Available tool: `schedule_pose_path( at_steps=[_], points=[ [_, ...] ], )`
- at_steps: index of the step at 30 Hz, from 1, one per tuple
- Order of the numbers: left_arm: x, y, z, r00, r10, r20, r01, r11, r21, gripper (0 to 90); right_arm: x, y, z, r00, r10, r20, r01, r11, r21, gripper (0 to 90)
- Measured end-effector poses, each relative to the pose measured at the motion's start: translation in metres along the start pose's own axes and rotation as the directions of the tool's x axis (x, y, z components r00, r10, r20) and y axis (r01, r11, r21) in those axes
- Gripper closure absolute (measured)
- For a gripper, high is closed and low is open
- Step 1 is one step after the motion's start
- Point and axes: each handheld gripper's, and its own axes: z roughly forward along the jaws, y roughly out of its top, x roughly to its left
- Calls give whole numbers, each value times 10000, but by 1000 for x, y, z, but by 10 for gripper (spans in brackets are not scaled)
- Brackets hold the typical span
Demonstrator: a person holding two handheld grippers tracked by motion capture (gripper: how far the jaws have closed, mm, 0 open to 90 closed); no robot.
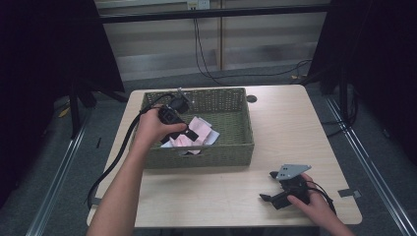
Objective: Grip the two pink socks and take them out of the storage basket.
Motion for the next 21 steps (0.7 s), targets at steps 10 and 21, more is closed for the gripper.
schedule_pose_path(
  at_steps=[10, 21],
  points=[
    [17, 7, 22, 9985, -377, -388, 383, 9991, 155, 352, 0, 0, 0, 10000, -22, 37, 22, 10000, -26, 118],
    [42, 3, 51, 9924, -877, -863, 895, 9958, 182, 457, 0, 0, 0, 10000, -40, 19, 40, 10000, -29, 118]
  ],
)
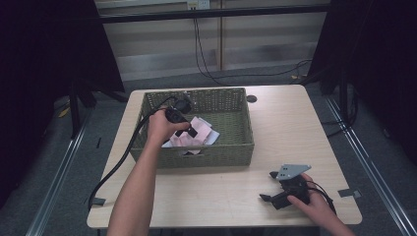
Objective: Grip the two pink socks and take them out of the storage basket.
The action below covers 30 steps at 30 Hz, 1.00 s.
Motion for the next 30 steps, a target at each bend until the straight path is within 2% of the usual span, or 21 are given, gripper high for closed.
schedule_pose_path(
  at_steps=[5, 9, 12, 15, 17, 18, 23, 24, 27, 30],
  points=[
    [7, -2, 6, 9990, -375, -254, 372, 9992, -134, 486, 0, 0, 0, 10000, 1, 0, -1, 10000, -1, 118],
    [7, 0, 13, 9990, -446, -9, 446, 9989, -171, 508, 0, 0, 0, 10000, -1, -2, 1, 10000, -1, 118],
    [8, 2, 19, 9978, -653, -68, 652, 9978, -151, 514, 0, 0, 0, 10000, -10, -1, 10, 10000, -4, 118],
    [10, 2, 26, 9967, -747, -311, 747, 9972, -16, 523, 0, 0, 0, 10000, -13, 3, 13, 10000, -3, 118],
    [10, 2, 28, 9952, -853, -471, 855, 9963, 27, 551, 0, 0, 0, 10000, -14, 0, 14, 10000, -2, 118],
    [10, 2, 29, 9955, -813, -491, 816, 9967, 30, 591, 0, 0, 0, 10000, -13, 0, 13, 10000, -2, 118],
    [10, 3, 28, 9916, -1097, -692, 1108, 9938, 122, 824, 0, 0, 0, 10000, -13, -5, 13, 10000, -7, 119],
    [11, 3, 28, 9919, -1116, -612, 1128, 9935, 169, 850, 0, 0, 0, 10000, -14, -6, 14, 10000, -6, 119],
    [10, 2, 26, 9910, -1174, -649, 1185, 9929, 121, 866, 0, 0, 0, 10000, -7, 3, 7, 10000, -8, 119],
    [10, 2, 14, 9904, -1257, -568, 1257, 9921, -41, 869, 0, 0, 0, 10000, -9, 0, 9, 10000, -10, 119]
  ],
)
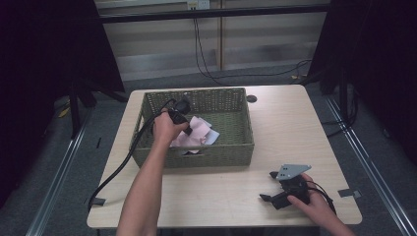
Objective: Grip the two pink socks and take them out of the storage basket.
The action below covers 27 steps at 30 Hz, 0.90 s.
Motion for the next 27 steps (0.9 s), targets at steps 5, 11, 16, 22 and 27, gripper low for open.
schedule_pose_path(
  at_steps=[5, 11, 16, 22, 27],
  points=[
    [3, -1, -18, 9996, -194, 187, 195, 9998, -58, 870, 0, 0, 0, 10000, -4, -11, 4, 10000, 2, 119],
    [0, 3, -38, 9990, -200, 396, 207, 9996, -193, 871, 0, 0, 0, 10000, -35, 1, 35, 10000, 3, 119],
    [-2, 6, -56, 9984, -184, 539, 202, 9993, -325, 870, 0, 0, 0, 10000, -29, -17, 29, 10000, -12, 119],
    [0, 5, -58, 9996, -105, 277, 114, 9995, -303, 870, 0, 0, 0, 10000, -30, -8, 30, 10000, -2, 119],
    [5, -2, -35, 9982, -317, 502, 323, 9994, -106, 867, 0, 0, 0, 10000, -18, -14, 18, 10000, 1, 119]
  ],
)
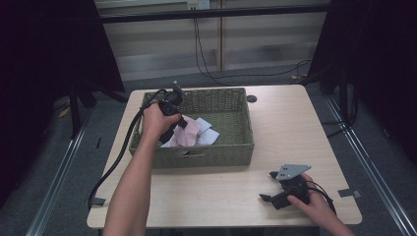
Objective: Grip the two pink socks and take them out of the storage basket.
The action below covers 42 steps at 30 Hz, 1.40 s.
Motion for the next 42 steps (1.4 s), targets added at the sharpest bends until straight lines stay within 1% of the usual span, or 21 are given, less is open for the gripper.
schedule_pose_path(
  at_steps=[2, 5, 7, 8, 10, 11, 13, 14, 15, 18, 21, 23, 25, 27, 29, 32, 33, 34, 37, 39, 42],
  points=[
    [2, -2, 6, 10000, -43, 62, 42, 9999, 107, 865, 0, 0, 0, 10000, -7, 3, 7, 10000, -2, 118],
    [3, -3, 12, 10000, -23, 27, 23, 9997, 228, 855, 0, 0, 0, 10000, -16, 4, 16, 10000, -5, 119],
    [4, -4, 15, 10000, -37, 54, 36, 9998, 218, 830, 0, 0, 0, 10000, -1, -7, 1, 10000, -4, 119],
    [4, -4, 15, 10000, 3, 9, -3, 9995, 320, 816, 0, 0, 0, 10000, 0, -6, 0, 10000, -5, 119],
    [4, -4, 17, 10000, 68, -15, -68, 9994, 353, 778, 0, 0, 0, 10000, -14, -3, 14, 10000, -4, 119],
    [4, -4, 17, 10000, 62, -20, -61, 9994, 346, 778, 0, 0, 0, 10000, -18, 0, 18, 10000, -5, 119],
    [4, -4, 17, 10000, 9, -56, -7, 9997, 246, 776, 0, 0, 0, 10000, -14, 9, 14, 10000, 3, 119],
    [4, -4, 15, 10000, -23, -47, 24, 9997, 240, 804, 0, 0, 0, 10000, 12, 26, -12, 10000, 22, 119],
    [4, -4, 14, 9999, -101, -38, 102, 9998, 179, 804, 0, 0, 0, 10000, 12, 26, -12, 10000, 22, 119],
    [4, -4, 11, 9999, -107, -36, 108, 9997, 232, 865, 0, 0, 0, 10000, 13, 26, -13, 10000, 23, 119],
    [4, -4, 8, 9998, -166, 55, 165, 9996, 238, 873, 0, 0, 0, 10000, 13, -3, -13, 10000, 0, 119],
    [4, -4, 2, 9993, -307, 214, 306, 9995, 36, 874, 0, 0, 0, 10000, 24, 15, -24, 10000, 21, 119],
    [4, -4, -5, 9994, -303, 144, 303, 9995, -32, 873, 0, 0, 0, 10000, -1, -5, 1, 10000, -1, 119],
    [4, -5, -8, 9995, -300, 87, 300, 9995, 16, 873, 0, 0, 0, 10000, -16, -2, 16, 10000, -5, 119],
    [4, -5, -7, 9996, -255, 94, 255, 9996, 99, 873, 0, 0, 0, 10000, -14, 10, 14, 10000, 3, 119],
    [3, -7, 0, 9992, -337, 232, 332, 9992, 214, 872, 0, 0, 0, 10000, -8, 19, 8, 10000, 14, 119],
    [3, -8, 3, 9994, -291, 194, 284, 9989, 366, 872, 0, 0, 0, 10000, 16, 14, -16, 10000, 9, 119],
    [3, -8, 6, 9996, -247, 165, 240, 9990, 379, 871, 0, 0, 0, 10000, 13, 3, -13, 10000, 1, 119],
    [4, -9, 11, 9993, -285, 256, 273, 9986, 448, 870, 0, 0, 0, 10000, 13, 2, -13, 10000, 1, 118],
    [4, -8, 9, 9993, -310, 228, 300, 9987, 416, 871, 0, 0, 0, 10000, 10, 21, -10, 10000, 18, 119],
    [4, -6, -2, 9994, -298, 181, 292, 9990, 346, 873, 0, 0, 0, 10000, 23, -4, -23, 10000, 2, 119]
  ],
)
